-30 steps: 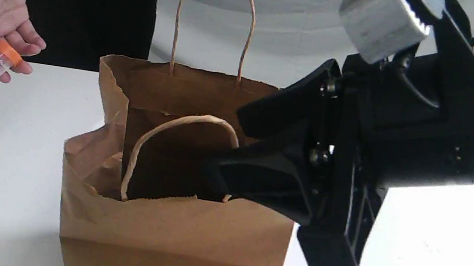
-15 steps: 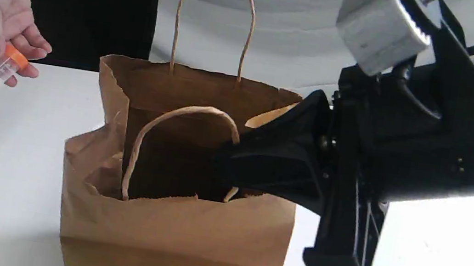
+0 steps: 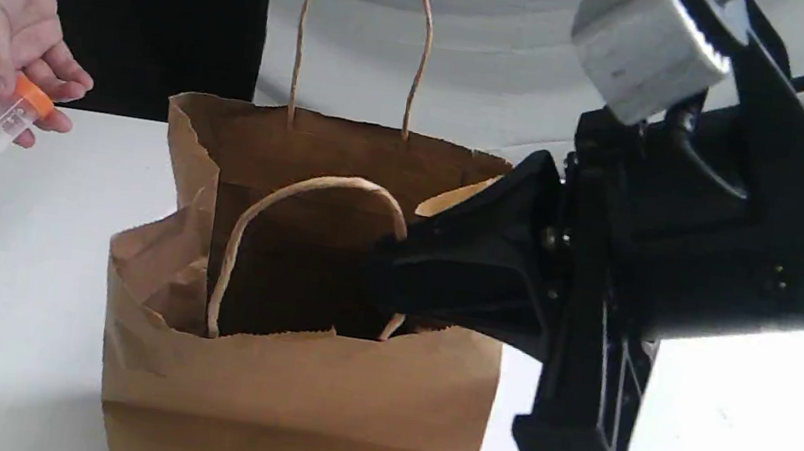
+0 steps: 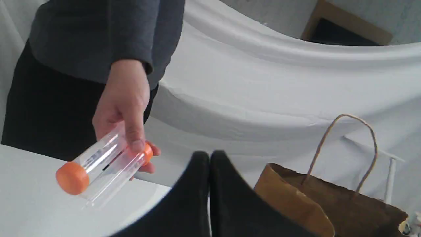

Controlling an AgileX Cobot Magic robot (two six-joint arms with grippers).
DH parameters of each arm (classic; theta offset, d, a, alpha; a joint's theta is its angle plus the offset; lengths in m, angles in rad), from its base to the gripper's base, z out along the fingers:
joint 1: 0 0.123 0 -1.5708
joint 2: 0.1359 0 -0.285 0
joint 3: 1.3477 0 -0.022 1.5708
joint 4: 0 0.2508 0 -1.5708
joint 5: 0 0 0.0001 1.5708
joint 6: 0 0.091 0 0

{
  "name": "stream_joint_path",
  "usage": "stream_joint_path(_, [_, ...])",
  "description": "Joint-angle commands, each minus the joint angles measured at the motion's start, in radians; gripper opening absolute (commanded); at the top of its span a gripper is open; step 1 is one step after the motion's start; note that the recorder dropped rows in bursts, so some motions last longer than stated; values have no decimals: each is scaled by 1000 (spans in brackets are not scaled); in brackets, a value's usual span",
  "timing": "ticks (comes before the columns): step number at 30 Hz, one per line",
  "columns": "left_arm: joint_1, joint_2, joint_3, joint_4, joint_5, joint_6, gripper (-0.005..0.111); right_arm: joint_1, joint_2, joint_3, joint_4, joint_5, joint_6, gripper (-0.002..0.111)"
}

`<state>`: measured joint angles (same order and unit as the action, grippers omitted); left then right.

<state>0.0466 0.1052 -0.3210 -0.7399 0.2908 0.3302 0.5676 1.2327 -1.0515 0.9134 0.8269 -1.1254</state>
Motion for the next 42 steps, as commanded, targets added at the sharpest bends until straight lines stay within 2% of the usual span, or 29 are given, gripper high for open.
stream_joint_path(1, [-6,120,-106,-4,86,78,0,3,-3,-3,12,-9,3,0])
stream_joint_path(9, [-6,518,-427,-4,311,237,0,3,-3,-3,12,-9,3,0])
stream_joint_path(20, [-6,1043,-983,-12,711,322,2,3,-3,-3,10,-8,3,0])
stream_joint_path(23, [-6,1172,-1117,-30,846,353,9,3,-3,-3,10,-8,3,0])
stream_joint_path(26, [-6,1312,-1231,-33,930,353,24,3,-3,-3,10,-8,3,0])
stream_joint_path(30, [-26,1449,-1307,-23,930,364,41,3,-3,-3,10,-8,3,0])
stream_joint_path(33, [-82,1529,-1336,48,930,385,55,3,-3,-3,10,-8,3,0])
stream_joint_path(38, [-176,1611,-1356,228,930,385,58,3,-3,-3,11,-8,6,0])
stream_joint_path(42, [-222,1642,-1360,251,930,408,58,3,-3,-3,11,-8,20,0])
